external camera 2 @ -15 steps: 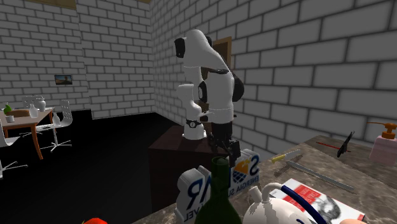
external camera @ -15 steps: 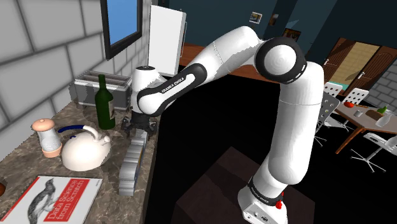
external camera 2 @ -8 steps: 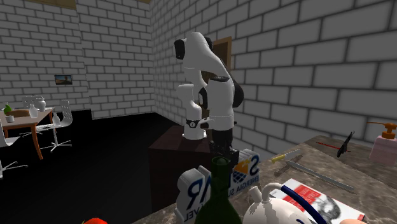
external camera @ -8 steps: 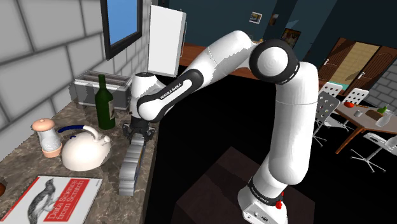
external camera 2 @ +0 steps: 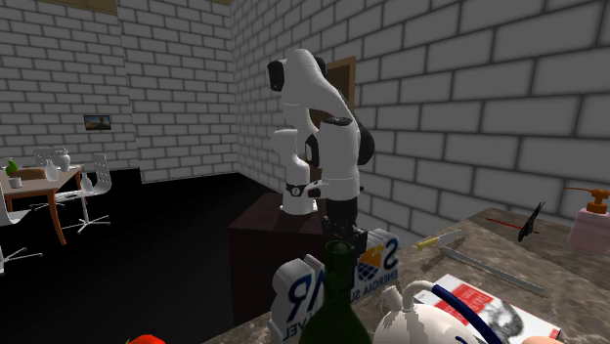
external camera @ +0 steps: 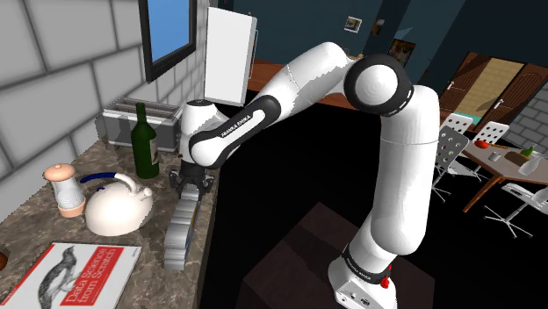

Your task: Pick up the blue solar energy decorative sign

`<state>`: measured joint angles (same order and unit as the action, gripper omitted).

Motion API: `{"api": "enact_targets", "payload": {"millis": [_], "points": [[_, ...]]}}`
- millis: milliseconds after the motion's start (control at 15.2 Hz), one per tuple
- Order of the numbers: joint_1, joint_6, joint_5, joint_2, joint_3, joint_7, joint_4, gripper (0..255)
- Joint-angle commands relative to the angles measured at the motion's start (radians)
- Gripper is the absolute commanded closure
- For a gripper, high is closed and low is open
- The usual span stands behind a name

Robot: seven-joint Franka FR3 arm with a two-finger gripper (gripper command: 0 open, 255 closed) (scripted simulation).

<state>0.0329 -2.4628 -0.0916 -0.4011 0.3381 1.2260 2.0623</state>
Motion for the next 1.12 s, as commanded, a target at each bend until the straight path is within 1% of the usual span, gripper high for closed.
{"api": "enact_targets", "payload": {"millis": [0, 924, 1056], "points": [[-0.003, 0.009, 0.005, 0.008, 0.002, -0.003, -0.001, 255], [-0.026, 0.166, 0.062, 0.135, 0.031, -0.032, -0.037, 255], [-0.027, 0.168, 0.062, 0.136, 0.031, -0.032, -0.037, 255]]}}
